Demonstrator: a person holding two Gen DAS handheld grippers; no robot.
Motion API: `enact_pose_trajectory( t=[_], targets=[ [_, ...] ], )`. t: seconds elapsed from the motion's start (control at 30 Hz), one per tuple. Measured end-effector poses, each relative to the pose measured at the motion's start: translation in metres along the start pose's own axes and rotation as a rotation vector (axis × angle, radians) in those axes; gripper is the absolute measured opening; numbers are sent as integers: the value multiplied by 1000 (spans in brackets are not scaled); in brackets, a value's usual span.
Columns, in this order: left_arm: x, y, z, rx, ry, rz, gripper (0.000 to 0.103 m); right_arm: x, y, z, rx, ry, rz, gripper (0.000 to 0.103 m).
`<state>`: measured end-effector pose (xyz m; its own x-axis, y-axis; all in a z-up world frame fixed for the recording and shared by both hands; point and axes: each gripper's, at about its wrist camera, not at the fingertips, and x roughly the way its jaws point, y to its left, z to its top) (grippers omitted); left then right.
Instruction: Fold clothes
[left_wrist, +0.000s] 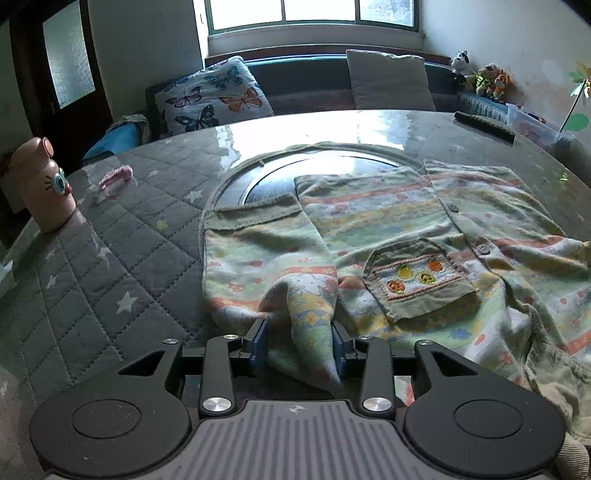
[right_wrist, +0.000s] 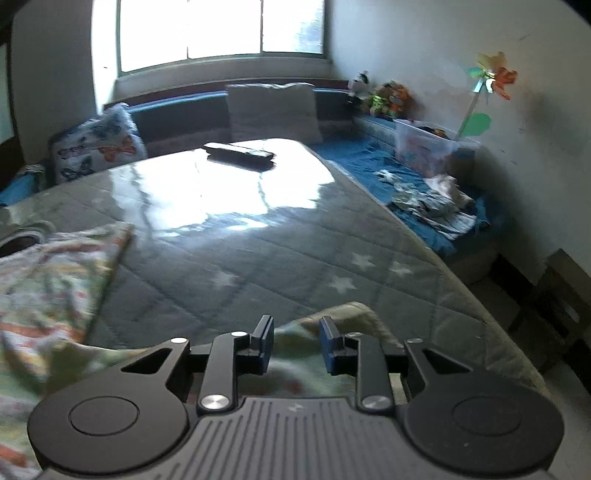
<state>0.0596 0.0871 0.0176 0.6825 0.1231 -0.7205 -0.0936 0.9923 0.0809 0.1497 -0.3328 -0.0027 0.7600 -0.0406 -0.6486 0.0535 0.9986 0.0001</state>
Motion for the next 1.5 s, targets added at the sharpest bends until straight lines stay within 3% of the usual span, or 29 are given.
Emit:
enact_pose_trajectory(
  t=[0.17,0.4,0.67,0.9,1.0,1.13,1.3,1.5],
  targets=[
    [3,-6,15,13,-35,-21,39,-1,32,9,-55,3,112,31],
    [35,-2,40,-7,-12,-24,40,7,84,18,-127,4,226,34],
    [76,20,86,-65,1,-11,40,5,121,21,-186,9,316,36],
    [115,30,97,-123,27,-29,39,5,148,11,-227,29,380,41],
    [117,29,96,-109,-2,-33,35,3,160,8,-262,24,398,48],
    [115,36,93,-117,-22,-61,6,1,169,6,-284,14,416,50],
    [104,49,88,-163,-52,-41,3,1,172,2,-277,20,428,51],
    [45,85,74,-266,-149,-2,2,-5,172,-3,-270,17,437,51]
  ],
)
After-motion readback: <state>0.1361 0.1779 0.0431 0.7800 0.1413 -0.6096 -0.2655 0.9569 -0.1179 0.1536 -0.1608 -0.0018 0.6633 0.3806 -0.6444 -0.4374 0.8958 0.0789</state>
